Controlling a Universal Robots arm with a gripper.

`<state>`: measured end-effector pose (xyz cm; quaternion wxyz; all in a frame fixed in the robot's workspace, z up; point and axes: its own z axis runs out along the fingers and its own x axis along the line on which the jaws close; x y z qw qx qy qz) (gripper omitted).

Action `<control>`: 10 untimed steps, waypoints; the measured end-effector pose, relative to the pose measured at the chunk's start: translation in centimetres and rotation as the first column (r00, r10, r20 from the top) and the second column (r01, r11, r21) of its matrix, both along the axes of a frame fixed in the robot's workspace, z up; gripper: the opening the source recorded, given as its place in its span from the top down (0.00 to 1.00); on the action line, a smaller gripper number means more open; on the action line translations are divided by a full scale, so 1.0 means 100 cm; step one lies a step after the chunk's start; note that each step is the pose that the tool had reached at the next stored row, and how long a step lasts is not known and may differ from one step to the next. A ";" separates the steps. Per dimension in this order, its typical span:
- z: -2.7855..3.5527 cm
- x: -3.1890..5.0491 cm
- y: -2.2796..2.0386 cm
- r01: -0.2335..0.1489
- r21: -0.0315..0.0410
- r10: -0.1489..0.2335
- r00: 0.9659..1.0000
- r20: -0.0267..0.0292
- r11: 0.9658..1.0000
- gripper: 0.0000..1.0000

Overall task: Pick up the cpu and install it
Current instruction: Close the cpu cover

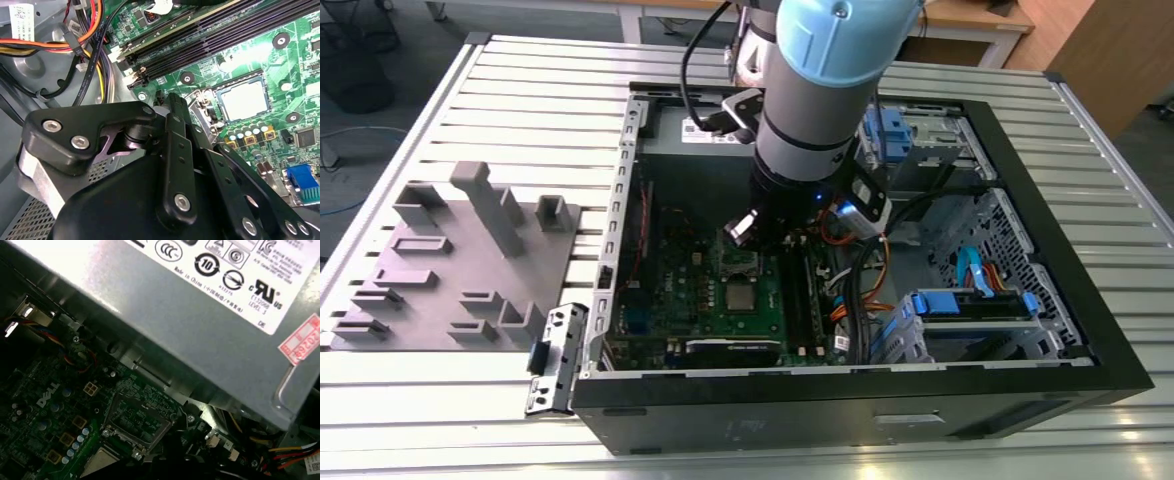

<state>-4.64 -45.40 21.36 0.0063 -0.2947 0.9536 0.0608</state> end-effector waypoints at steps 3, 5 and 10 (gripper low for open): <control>0.0020 0.0014 -0.0019 0.000 0.000 0.000 1.000 -0.001 1.000 0.89; 0.0028 0.0025 -0.0033 0.000 0.000 0.000 1.000 -0.003 1.000 0.89; 0.0026 0.0036 -0.0029 0.000 0.000 0.000 1.000 -0.003 1.000 0.89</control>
